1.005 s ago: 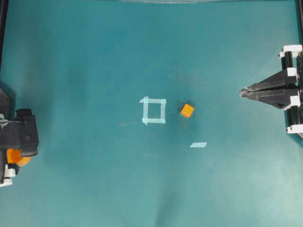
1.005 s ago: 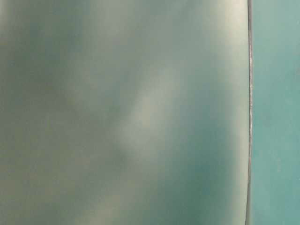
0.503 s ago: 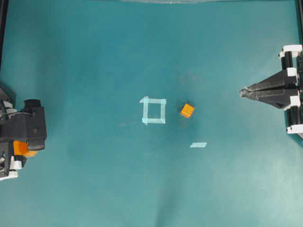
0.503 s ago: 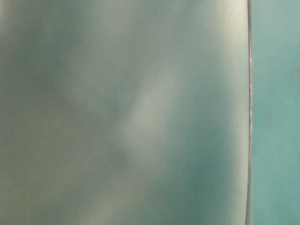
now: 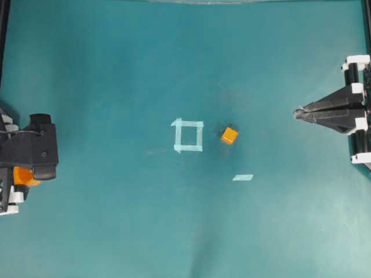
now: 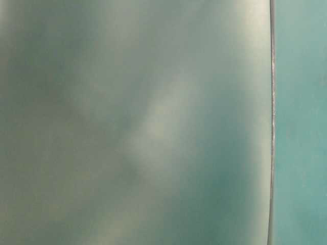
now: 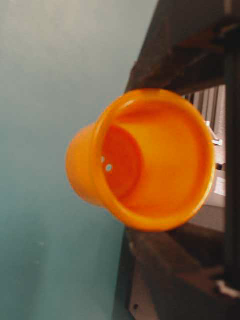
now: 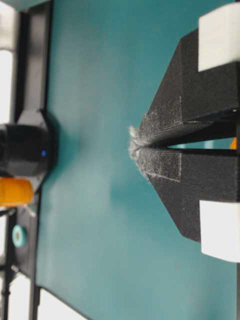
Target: Lift the orange cup with left arm.
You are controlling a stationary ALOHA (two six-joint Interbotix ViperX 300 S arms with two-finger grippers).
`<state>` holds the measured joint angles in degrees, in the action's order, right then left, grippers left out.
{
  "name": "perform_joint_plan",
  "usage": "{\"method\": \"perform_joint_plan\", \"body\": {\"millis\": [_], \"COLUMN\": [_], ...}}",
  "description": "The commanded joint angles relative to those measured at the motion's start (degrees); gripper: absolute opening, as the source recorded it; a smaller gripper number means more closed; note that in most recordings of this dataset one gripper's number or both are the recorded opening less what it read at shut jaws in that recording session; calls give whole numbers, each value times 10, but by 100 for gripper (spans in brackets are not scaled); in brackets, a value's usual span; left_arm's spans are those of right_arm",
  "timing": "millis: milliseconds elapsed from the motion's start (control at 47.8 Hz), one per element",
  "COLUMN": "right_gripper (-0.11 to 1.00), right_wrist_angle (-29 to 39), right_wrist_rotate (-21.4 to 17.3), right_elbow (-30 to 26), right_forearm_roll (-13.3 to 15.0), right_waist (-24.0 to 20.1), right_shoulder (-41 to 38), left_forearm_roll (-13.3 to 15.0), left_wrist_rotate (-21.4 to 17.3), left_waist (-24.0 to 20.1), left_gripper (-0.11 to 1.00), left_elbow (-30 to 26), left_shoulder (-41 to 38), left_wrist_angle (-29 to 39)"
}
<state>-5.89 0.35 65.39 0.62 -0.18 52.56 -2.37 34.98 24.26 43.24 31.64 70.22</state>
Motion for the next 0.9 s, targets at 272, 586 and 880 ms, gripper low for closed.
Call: {"method": "perform_joint_plan", "body": {"millis": [272,586,880], "right_gripper": [0,0,0], "right_wrist_angle": [-3,-2,-2], "right_wrist_rotate": [1,1,1], "right_elbow": [-12,-12,-12], "right_forearm_roll": [1,1,1], "right_waist": [-1,-1,-1], "right_shoulder": [1,1,1], "left_forearm_roll": [2,4,4], "left_wrist_rotate": [-1,5,5], "left_waist": [-2,-2,-2], "left_gripper": [70,70,70], "left_elbow": [-38,-35,-33], "left_shoulder": [9,48,59], "left_wrist_angle": [25,39,40]}}
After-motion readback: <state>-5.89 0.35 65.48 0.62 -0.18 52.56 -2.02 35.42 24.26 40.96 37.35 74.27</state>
